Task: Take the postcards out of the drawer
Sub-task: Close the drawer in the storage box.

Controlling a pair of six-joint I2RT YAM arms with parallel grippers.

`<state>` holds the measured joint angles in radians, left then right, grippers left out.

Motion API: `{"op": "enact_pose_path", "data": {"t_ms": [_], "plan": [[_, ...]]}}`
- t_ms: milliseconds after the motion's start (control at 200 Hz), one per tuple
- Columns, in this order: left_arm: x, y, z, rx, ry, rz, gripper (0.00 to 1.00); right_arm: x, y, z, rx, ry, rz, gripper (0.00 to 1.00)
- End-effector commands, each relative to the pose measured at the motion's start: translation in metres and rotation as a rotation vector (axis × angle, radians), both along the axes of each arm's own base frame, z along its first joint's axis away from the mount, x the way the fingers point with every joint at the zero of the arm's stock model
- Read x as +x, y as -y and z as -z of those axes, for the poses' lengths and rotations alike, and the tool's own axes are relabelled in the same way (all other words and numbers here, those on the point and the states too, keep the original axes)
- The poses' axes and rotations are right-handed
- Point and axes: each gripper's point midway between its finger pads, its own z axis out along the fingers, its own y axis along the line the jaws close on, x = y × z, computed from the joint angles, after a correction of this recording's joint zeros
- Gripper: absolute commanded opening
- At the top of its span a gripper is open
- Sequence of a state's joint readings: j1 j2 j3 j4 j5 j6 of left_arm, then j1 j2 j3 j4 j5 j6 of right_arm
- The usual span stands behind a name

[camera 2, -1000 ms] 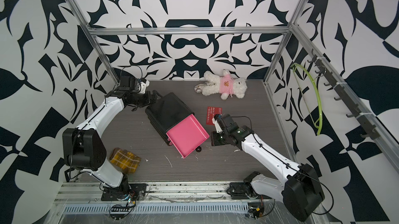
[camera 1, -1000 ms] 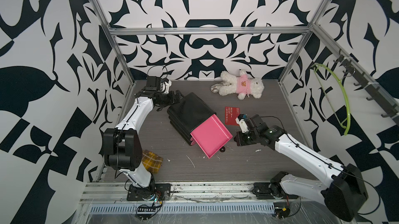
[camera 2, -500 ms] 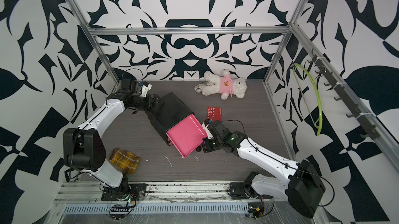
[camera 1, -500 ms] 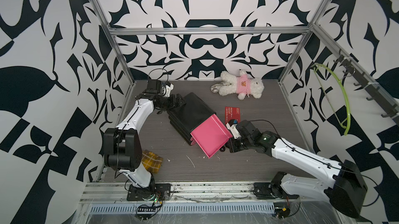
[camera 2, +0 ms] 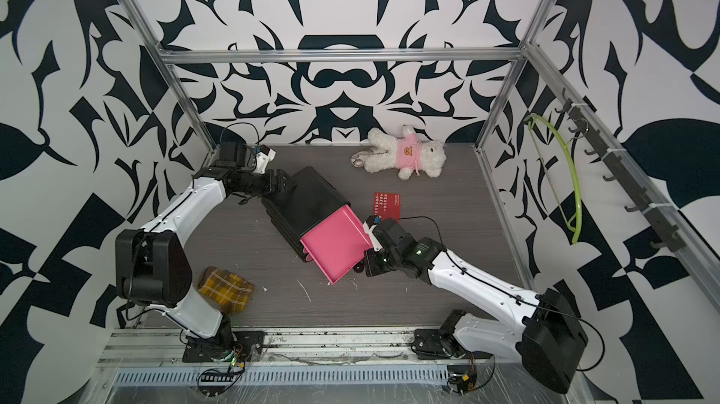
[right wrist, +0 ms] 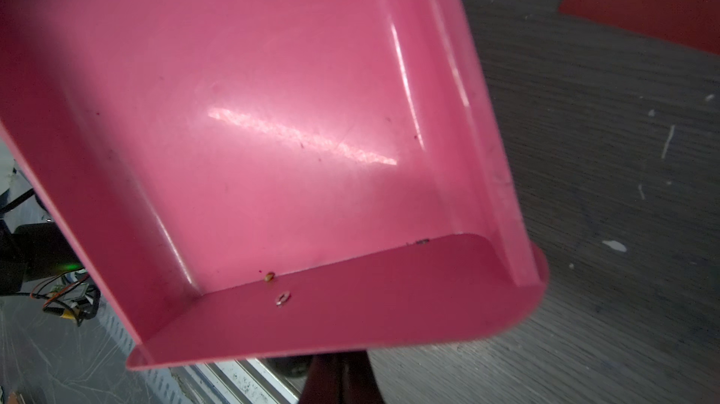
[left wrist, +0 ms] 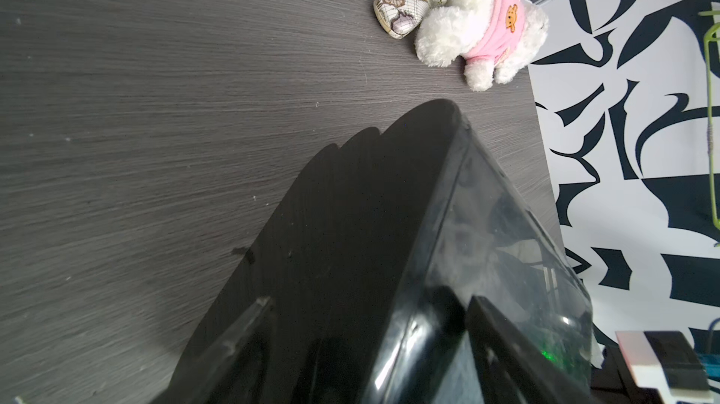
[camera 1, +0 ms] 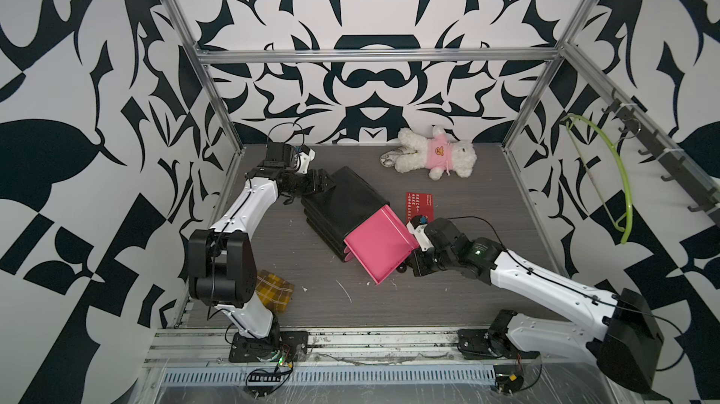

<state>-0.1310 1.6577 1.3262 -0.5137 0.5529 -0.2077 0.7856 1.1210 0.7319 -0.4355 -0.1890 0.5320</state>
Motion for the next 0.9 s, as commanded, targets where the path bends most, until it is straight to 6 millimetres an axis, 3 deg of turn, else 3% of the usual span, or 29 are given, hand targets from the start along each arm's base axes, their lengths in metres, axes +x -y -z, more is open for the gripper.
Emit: {"op": "enact_pose_path", "data": {"t_ms": [0, 235, 360, 455, 660, 895], "plan": [[-0.024, 0.01, 0.036, 0.029, -0.159, 0.04, 0.79, 0.03, -0.027, -0.073, 0.198, 0.228, 0.009, 0.0], [-0.024, 0.01, 0.036, 0.032, -0.161, 0.041, 0.78, 0.019, -0.007, -0.055, 0.099, 0.201, 0.01, 0.0], [-0.024, 0.009, 0.035, 0.04, -0.158, 0.037, 0.79, 0.011, 0.0, -0.044, 0.058, 0.173, -0.006, 0.27], [-0.023, 0.009, 0.034, 0.041, -0.153, 0.036, 0.79, 0.007, 0.006, -0.037, 0.019, 0.158, -0.019, 0.36], [-0.024, 0.008, 0.035, 0.045, -0.156, 0.033, 0.79, -0.006, 0.013, -0.017, -0.039, 0.101, -0.061, 0.36], [-0.023, 0.008, 0.035, 0.046, -0.159, 0.032, 0.79, -0.007, 0.002, -0.012, -0.035, 0.101, -0.106, 0.43]]}}
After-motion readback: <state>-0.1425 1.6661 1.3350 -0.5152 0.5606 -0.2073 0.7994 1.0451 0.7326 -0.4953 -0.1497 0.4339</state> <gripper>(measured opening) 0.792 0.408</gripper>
